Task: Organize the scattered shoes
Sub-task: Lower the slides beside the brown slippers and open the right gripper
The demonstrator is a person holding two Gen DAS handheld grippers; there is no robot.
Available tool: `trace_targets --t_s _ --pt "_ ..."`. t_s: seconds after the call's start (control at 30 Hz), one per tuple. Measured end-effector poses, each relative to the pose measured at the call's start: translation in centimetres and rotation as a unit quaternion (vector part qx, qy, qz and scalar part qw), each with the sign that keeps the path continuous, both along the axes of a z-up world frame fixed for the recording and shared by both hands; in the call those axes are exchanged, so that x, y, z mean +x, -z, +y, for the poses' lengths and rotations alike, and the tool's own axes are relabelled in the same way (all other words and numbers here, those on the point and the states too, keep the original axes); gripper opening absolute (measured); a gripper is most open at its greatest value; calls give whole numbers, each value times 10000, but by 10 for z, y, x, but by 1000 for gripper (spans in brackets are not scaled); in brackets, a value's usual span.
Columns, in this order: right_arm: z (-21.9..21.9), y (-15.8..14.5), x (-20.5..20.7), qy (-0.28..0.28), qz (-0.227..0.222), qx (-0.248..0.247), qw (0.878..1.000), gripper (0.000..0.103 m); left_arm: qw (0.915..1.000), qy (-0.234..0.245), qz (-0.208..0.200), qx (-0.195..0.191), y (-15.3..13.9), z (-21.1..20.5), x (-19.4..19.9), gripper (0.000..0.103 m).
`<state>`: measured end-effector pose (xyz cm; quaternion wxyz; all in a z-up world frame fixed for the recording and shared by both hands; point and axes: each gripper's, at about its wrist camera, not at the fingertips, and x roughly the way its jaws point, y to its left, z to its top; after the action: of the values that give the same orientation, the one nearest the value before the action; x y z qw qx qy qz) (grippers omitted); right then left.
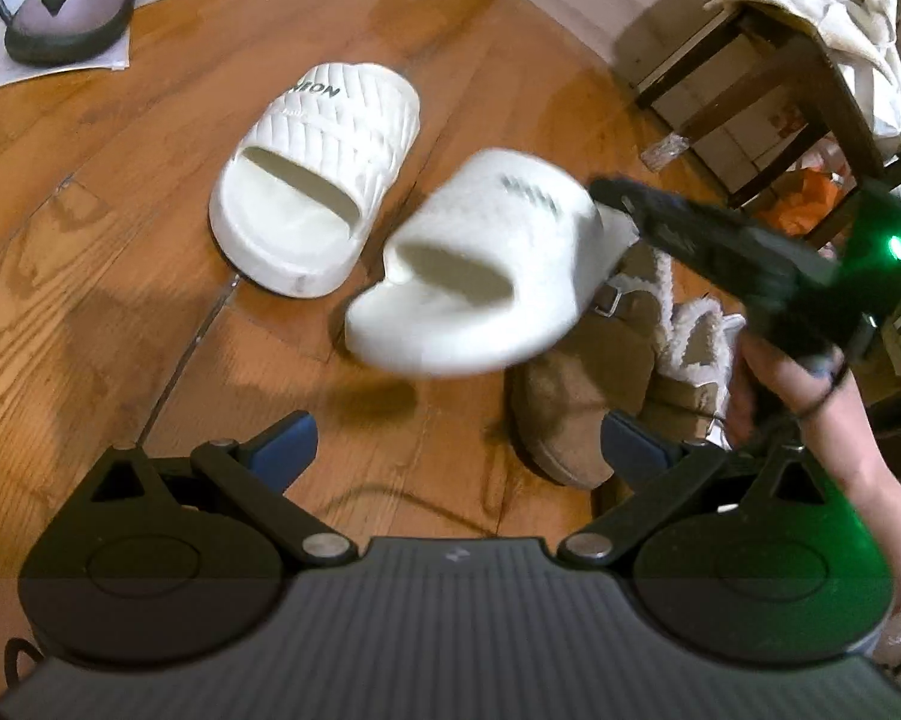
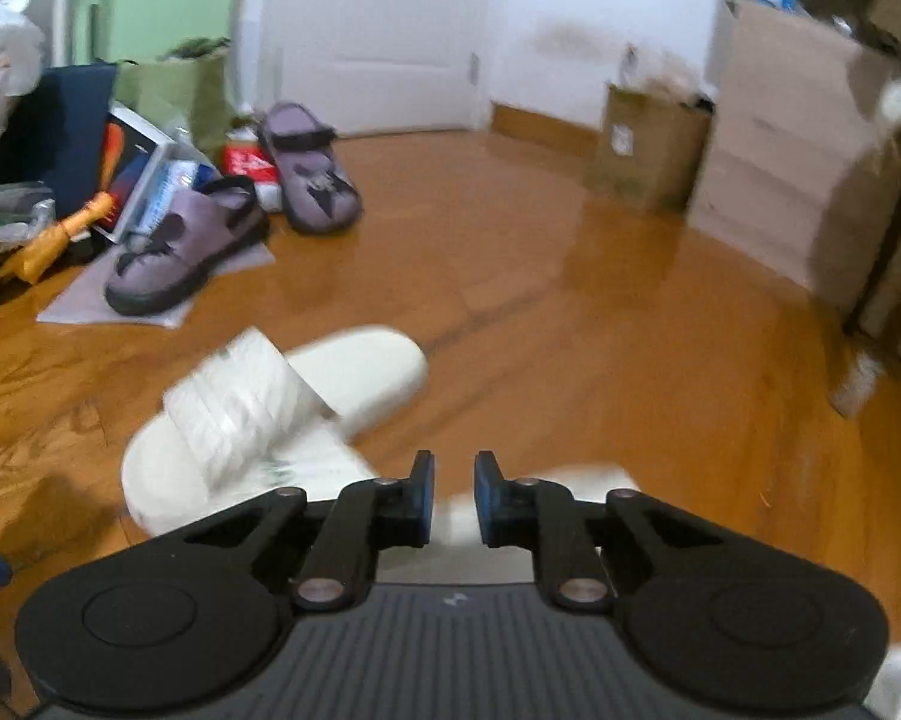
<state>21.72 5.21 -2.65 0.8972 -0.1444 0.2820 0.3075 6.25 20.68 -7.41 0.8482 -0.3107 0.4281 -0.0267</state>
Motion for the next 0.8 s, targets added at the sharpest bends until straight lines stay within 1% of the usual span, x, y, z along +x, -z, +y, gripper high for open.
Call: trace_targets --t_s 0.07,0.1,0.13,0.17,0.2,0.23,0.27,0.3,0.33,0.37,0.43,0.47,0.5,0.53,0.57,0.63,0.67,0.73,0.77,0.8 --pt "-9 -1 7 570 480 486 9960 21 10000 -18 86 34 3 2 -1 103" --pt "-18 -1 6 927 823 837 9887 30 9999 -49 127 53 4 3 -1 103" --pt "-27 -1 2 1228 1109 1174 9792 48 9998 -127 154 48 5 6 -2 103" --pt "-31 -2 -1 1224 1169 1278 9772 59 9997 -202 154 -24 5 9 -3 103" --pt "-36 -3 -5 1217 1229 1381 9752 74 9994 -278 154 -96 6 12 -4 103" --pt "-38 -4 -16 1150 1289 1425 9746 78 9991 -354 145 -183 6 15 -5 103" --pt "-43 -4 -23 1185 1315 1491 9729 79 9987 -418 121 -278 7 17 -6 103" --pt "-51 0 -41 1302 1402 1799 9649 87 9983 -469 89 -337 7 19 -6 103" --pt "-53 5 -47 1351 1439 1906 9616 95 9979 -538 40 -362 6 21 -8 103" --pt "-55 10 -52 1402 1466 2015 9582 95 9979 -578 32 -273 5 20 -8 103" --pt "-48 33 -70 1632 1023 2322 9534 97 9977 -666 115 -22 4 20 -9 103" --pt "-47 36 -73 1615 917 2343 9543 99 9972 -716 164 112 4 19 -9 103" --pt "-32 46 -66 1497 1058 2157 9591 101 9968 -756 207 167 5 20 -10 103" --pt "-18 56 -60 1382 1194 1975 9631 99 9966 -781 235 73 7 23 -11 103" --pt "-13 57 -57 1326 1246 1931 9642 95 9964 -813 260 22 8 24 -12 103" --pt "5 71 -50 1054 1276 1868 9684 71 9956 -876 329 5 10 27 -13 103" --pt "7 71 -51 1041 1210 1820 9702 70 9954 -892 349 21 11 28 -13 103" --pt "17 69 -53 902 957 1542 9792 65 9952 -884 406 50 13 28 -13 103" --pt "18 68 -53 791 919 1509 9811 63 9952 -875 430 60 13 28 -13 103" --pt "19 65 -56 538 816 1499 9839 62 9953 -868 435 63 14 28 -13 103"
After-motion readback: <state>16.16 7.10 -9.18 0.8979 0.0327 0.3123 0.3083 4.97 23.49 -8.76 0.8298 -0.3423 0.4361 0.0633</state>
